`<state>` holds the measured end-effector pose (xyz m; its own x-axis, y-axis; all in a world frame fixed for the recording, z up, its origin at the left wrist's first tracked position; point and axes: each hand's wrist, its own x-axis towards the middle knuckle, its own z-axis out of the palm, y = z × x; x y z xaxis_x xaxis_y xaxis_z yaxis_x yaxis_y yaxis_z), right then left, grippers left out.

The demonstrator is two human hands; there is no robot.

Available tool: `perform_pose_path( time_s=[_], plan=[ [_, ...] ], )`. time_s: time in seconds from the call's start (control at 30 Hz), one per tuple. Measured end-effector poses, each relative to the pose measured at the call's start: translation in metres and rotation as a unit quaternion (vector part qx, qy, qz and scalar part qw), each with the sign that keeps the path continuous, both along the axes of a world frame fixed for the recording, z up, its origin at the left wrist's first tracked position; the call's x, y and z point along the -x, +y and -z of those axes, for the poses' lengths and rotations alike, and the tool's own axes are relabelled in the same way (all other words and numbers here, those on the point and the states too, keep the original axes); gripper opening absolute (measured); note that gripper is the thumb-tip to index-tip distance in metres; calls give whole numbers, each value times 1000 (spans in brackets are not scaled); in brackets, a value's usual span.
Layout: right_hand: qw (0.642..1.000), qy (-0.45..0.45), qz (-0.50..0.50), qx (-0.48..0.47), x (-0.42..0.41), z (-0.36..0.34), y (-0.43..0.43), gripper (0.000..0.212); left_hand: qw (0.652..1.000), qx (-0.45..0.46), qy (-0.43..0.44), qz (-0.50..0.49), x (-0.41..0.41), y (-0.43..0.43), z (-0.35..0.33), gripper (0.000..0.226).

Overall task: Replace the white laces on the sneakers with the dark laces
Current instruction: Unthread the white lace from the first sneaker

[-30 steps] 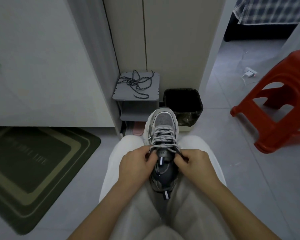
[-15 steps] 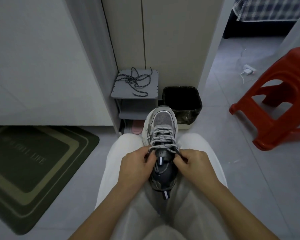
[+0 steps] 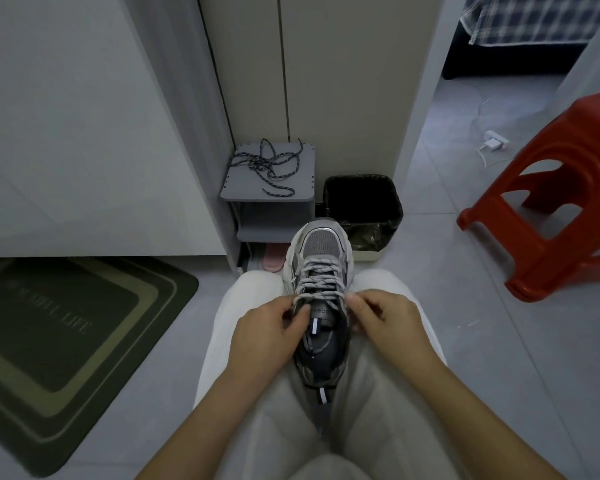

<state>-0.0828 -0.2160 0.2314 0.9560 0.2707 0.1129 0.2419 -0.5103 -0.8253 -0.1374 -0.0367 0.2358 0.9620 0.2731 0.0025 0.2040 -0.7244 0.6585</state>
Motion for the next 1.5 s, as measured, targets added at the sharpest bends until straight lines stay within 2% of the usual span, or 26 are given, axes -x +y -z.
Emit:
perform_pose_path(
  time_s=[0.07,0.17,0.3,0.47,0.57,0.67,0.77,0.83,0.87,0.93,1.1,1.27,1.37,1.47,1.5],
  plan=[
    [997,59,8,-52,-4,-2,3,13,1000,-6,7,13,1,1,-1,23],
    [991,108,1,-74,-6,-3,8,16,1000,-7,4,18,2,0,-3,33],
    [1000,30,0,9,-6,-12,9,20,997,43,-65,8,3,-3,-4,51],
    [998,-29,-38,28,-24,-37,12,21,989,25,-145,33,0,-6,-3,28],
    [1000,0,-28,-2,-30,-33,14,21,984,30,-175,33,-2,-10,-5,18],
    [997,59,8,-40,-29,-17,7,16,988,-6,-142,53,-5,-13,-3,11],
    [998,56,-4,-12,-17,-7,-2,22,990,-67,-95,86,-7,-16,2,21],
    [999,32,-30,2,-8,-4,0,28,987,-81,-104,91,-7,-18,4,13],
    [999,12,-33,19,-7,-4,1,31,988,-75,-104,87,-7,-19,3,7],
    [999,-23,-14,47,-13,-5,0,30,992,-54,-86,79,-6,-21,0,10],
    [997,-24,68,-38,-35,-25,-10,21,993,-24,-58,97,-6,-23,-1,14],
    [996,77,21,-48,-17,-8,-4,22,995,-8,-59,84,-6,-16,3,17],
    [995,78,-2,-62,-12,-2,0,26,995,-3,-50,90,-5,-16,2,16],
    [999,46,26,-8,-22,-12,-4,29,994,0,-51,93,-4,-15,0,31],
    [998,35,53,-16,-30,-19,-9,29,994,-1,-52,96,-5,-13,0,35]
  ],
)
